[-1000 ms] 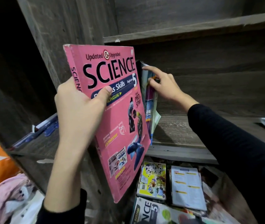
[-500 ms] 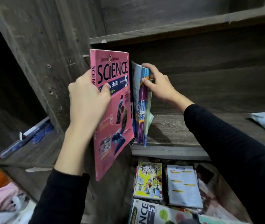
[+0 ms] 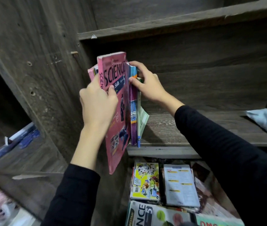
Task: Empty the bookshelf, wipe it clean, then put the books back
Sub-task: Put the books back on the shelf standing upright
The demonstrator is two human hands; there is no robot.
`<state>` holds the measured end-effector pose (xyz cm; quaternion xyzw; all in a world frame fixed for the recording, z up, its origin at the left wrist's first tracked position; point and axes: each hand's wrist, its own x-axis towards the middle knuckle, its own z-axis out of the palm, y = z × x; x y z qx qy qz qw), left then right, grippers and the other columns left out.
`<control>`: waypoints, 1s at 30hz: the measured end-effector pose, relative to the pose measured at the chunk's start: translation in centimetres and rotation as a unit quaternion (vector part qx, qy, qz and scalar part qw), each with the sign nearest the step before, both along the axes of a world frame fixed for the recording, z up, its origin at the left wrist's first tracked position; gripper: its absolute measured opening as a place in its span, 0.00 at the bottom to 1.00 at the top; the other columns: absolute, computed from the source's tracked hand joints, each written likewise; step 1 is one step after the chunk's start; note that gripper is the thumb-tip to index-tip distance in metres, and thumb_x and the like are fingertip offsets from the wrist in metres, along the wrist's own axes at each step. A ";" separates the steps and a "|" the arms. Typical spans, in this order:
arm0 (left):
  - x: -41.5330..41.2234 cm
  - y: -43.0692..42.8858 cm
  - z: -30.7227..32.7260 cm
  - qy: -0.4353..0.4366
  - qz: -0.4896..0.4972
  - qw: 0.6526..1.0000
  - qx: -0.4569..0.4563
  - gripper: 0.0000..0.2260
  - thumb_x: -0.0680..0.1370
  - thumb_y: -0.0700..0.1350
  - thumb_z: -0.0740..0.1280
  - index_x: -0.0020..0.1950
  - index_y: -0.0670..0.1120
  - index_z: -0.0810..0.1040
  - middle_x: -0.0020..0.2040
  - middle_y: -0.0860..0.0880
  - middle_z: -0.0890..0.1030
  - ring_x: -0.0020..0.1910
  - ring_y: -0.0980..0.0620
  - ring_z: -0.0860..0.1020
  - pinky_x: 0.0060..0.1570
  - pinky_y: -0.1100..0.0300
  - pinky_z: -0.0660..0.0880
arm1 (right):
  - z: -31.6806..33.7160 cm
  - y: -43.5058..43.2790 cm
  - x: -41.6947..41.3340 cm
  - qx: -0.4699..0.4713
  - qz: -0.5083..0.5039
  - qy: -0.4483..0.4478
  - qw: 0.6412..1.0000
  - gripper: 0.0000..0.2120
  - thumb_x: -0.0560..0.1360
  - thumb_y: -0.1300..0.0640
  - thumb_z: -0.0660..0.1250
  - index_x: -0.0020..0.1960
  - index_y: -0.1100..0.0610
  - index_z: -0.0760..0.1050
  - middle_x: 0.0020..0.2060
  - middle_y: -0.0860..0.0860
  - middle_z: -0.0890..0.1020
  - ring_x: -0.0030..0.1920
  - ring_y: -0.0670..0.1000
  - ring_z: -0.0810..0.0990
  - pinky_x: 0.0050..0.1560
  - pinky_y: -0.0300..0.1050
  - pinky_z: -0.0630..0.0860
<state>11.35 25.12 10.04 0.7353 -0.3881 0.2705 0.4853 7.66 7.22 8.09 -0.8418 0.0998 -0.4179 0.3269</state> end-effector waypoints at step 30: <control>3.0 2.8 -14.5 0.285 -0.199 0.932 -0.102 0.16 0.77 0.32 0.65 0.61 0.46 0.76 0.46 0.62 0.83 0.47 0.65 0.79 0.52 0.68 0.75 | -15.3 2.2 0.5 0.242 0.073 0.108 0.962 0.36 0.72 0.65 0.71 0.72 0.42 0.62 0.71 0.52 0.68 0.64 0.49 0.71 0.65 0.50 0.73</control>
